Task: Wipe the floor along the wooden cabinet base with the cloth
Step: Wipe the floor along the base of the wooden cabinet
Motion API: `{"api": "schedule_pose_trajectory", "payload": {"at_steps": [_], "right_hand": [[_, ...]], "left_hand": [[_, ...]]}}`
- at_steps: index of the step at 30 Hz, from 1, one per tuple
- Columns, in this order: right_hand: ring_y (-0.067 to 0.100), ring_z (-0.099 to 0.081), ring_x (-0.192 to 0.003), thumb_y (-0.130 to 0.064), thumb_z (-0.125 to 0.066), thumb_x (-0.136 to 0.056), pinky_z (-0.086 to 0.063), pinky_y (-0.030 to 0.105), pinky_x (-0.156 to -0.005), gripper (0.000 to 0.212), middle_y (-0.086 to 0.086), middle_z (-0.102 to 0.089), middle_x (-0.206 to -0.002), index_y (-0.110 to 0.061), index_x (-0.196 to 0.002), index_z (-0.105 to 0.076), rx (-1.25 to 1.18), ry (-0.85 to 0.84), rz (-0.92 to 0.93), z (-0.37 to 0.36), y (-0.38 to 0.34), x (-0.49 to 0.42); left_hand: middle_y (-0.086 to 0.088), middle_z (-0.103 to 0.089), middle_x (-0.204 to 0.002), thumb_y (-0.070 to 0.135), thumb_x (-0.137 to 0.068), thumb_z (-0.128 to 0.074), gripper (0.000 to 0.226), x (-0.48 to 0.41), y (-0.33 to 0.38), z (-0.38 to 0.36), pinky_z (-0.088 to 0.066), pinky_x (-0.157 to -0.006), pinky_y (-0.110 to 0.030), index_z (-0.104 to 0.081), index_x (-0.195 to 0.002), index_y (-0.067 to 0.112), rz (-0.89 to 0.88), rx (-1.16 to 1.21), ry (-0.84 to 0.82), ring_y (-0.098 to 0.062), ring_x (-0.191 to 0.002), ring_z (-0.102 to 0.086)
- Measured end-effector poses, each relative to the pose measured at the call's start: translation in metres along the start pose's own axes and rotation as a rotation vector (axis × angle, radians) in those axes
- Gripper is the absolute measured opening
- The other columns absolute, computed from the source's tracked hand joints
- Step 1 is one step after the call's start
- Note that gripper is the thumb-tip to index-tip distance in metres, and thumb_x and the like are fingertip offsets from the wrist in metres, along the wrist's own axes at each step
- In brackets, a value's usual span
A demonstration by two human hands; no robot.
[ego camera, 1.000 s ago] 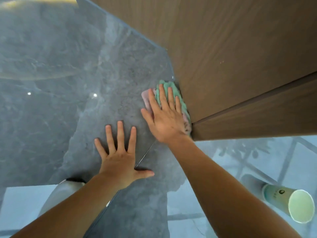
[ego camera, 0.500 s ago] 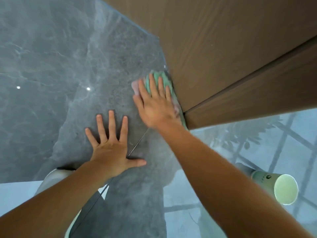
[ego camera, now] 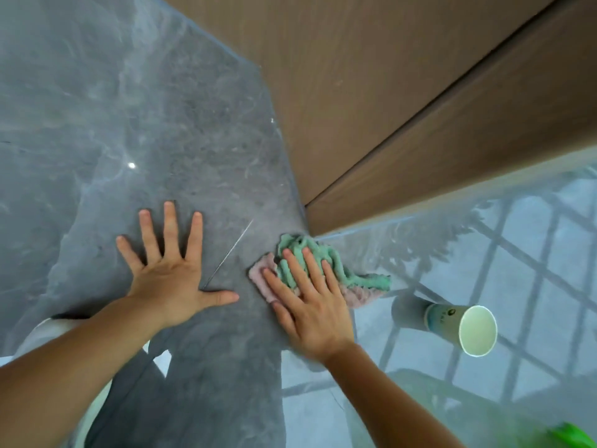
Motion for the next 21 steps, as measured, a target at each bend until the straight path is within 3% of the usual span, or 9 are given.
{"api": "schedule_pose_trajectory", "payload": {"at_steps": [3,6,11,17,19,21], "right_hand": [[0.029,-0.024,-0.15,-0.045,-0.03,-0.102,-0.015,0.054,-0.123,0.051,0.0,-0.039,-0.158,-0.036,-0.152,-0.032,0.072,-0.046,0.002,0.013,0.05,-0.003],[0.026,-0.025,-0.15,-0.044,-0.029,-0.101,-0.016,0.054,-0.122,0.051,-0.003,-0.04,-0.157,-0.038,-0.152,-0.031,0.035,-0.029,-0.061,0.011,0.053,0.0],[0.026,-0.018,-0.152,-0.044,-0.029,-0.101,-0.01,0.05,-0.124,0.052,-0.003,-0.029,-0.16,-0.04,-0.153,-0.025,-0.027,0.06,-0.201,0.009,0.066,0.01],[0.034,-0.014,-0.152,-0.038,-0.03,-0.096,-0.013,0.054,-0.12,0.057,0.01,-0.024,-0.164,-0.03,-0.152,-0.032,-0.154,0.205,-1.033,0.025,0.116,-0.012],[0.035,-0.012,-0.152,-0.035,-0.034,-0.098,-0.013,0.055,-0.12,0.057,0.011,-0.022,-0.165,-0.024,-0.154,-0.028,-0.196,0.222,-1.115,0.026,0.097,-0.025],[0.035,-0.01,-0.152,-0.037,-0.034,-0.099,-0.012,0.054,-0.121,0.06,0.012,-0.019,-0.165,-0.02,-0.156,-0.023,-0.214,0.216,-1.078,0.021,0.062,-0.027]], "left_hand": [[-0.008,0.059,-0.138,0.106,-0.032,-0.018,0.142,0.003,0.004,0.001,0.015,-0.103,-0.073,0.047,-0.133,0.03,-0.002,-0.011,-0.028,-0.039,-0.124,0.055],[-0.008,0.061,-0.136,0.106,-0.032,-0.019,0.143,0.007,0.007,0.006,0.014,-0.104,-0.073,0.046,-0.134,0.029,0.008,-0.005,-0.074,-0.041,-0.127,0.05],[-0.008,0.065,-0.131,0.105,-0.033,-0.019,0.141,0.007,0.009,0.009,0.016,-0.103,-0.073,0.049,-0.131,0.03,0.001,-0.006,-0.096,-0.042,-0.124,0.054],[-0.009,0.064,-0.132,0.106,-0.032,-0.018,0.141,0.006,0.009,0.009,0.016,-0.103,-0.073,0.05,-0.13,0.03,0.007,-0.002,-0.116,-0.042,-0.125,0.052],[-0.01,0.064,-0.132,0.106,-0.032,-0.019,0.142,0.006,0.009,0.01,0.016,-0.103,-0.073,0.05,-0.13,0.03,0.009,-0.009,-0.118,-0.042,-0.123,0.053],[-0.009,0.065,-0.131,0.106,-0.032,-0.018,0.142,0.006,0.009,0.01,0.017,-0.103,-0.073,0.049,-0.13,0.03,0.01,-0.007,-0.111,-0.041,-0.12,0.056]]}}
Point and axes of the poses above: each hand's wrist, its own x-axis away from the middle knuckle, its own z-axis out of the back of the hand, y = z × x, the point moved 3 cm from there along -x, towards the middle knuckle
